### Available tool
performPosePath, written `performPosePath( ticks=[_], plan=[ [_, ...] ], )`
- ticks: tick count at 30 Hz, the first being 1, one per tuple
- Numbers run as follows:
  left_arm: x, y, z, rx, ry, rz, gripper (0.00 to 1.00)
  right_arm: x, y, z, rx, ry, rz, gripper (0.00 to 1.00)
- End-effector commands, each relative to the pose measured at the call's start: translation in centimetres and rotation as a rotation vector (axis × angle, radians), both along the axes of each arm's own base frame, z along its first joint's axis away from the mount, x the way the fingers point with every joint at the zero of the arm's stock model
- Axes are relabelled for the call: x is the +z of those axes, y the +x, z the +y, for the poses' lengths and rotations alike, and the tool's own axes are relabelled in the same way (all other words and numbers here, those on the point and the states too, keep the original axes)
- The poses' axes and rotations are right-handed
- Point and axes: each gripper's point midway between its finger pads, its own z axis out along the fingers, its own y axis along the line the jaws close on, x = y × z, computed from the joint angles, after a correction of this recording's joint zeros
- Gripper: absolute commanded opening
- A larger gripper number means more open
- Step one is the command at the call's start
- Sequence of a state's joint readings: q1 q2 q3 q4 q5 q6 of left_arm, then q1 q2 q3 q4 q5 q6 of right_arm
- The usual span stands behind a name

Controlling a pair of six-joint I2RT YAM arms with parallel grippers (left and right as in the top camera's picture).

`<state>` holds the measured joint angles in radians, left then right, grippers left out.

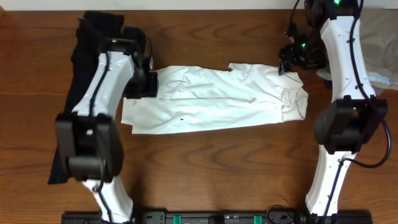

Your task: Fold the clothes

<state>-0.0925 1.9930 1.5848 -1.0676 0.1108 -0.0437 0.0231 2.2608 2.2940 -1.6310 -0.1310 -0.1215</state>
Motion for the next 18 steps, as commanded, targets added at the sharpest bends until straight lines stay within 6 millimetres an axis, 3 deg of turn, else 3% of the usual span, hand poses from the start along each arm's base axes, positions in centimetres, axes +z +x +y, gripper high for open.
performPosePath(
  ticks=[1,5,8,18],
  plan=[
    [-1.9,0.1,1.8,-0.047,0.052,0.032,0.48,0.3,0.2,0.5,0.024,0.009,-0.015,0.74],
    [-3.6,0.5,2.5,-0.084,0.053,0.049,0.48,0.3,0.3,0.5,0.024,0.009,-0.021,0.73],
    [-3.8,1.0,2.8,-0.078,0.052,0.032,0.48,0.3,0.6,0.5,0.024,0.010,-0.034,0.73],
    [0.2,1.6,1.8,-0.127,0.052,-0.063,0.48,0.3,1.4,0.5,0.024,0.010,-0.067,0.77]
  ],
)
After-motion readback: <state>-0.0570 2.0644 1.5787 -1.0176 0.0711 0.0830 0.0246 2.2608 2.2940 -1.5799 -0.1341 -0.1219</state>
